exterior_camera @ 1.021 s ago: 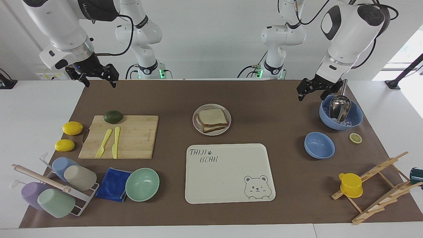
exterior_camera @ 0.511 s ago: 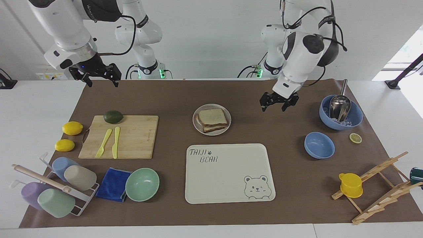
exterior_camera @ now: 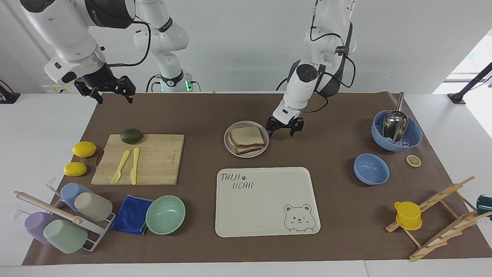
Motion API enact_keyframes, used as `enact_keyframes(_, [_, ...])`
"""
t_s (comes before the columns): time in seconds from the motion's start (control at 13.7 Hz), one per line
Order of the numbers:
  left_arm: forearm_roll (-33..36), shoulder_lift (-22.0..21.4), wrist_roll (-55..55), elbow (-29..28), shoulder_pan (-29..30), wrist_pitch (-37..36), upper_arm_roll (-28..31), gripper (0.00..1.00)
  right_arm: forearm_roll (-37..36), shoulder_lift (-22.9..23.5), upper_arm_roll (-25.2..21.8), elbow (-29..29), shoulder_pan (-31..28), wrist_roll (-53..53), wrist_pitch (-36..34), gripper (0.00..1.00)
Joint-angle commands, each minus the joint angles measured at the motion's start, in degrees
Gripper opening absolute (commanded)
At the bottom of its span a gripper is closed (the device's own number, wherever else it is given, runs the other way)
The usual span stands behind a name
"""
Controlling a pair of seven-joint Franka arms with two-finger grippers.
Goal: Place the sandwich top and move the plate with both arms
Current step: 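Retract the right gripper while the left gripper reaches the plate rim, then grasp the white plate rim nearest the left gripper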
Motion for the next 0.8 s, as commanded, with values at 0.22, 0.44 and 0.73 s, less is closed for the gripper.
enact_keyframes(0.22, [-1.33,1.57,-0.21,-0.81,-2.34,2.75,0.85,0.87,1.31,-2.01,-0.27,-2.35,0.03,2.38,2.1,1.0])
enact_keyframes(0.44, [-2.47,2.18,-0.21,-0.81,-3.04,3.1,0.85,0.84,1.39,-1.92,-0.01,-2.09,-0.67,2.56,1.23,1.0])
enact_keyframes(0.73, [-2.65,3.85,-0.21,-0.81,-3.22,5.12,0.85,0.8,1.66,-1.66,0.17,-1.91,-0.85,2.38,1.22,1.0])
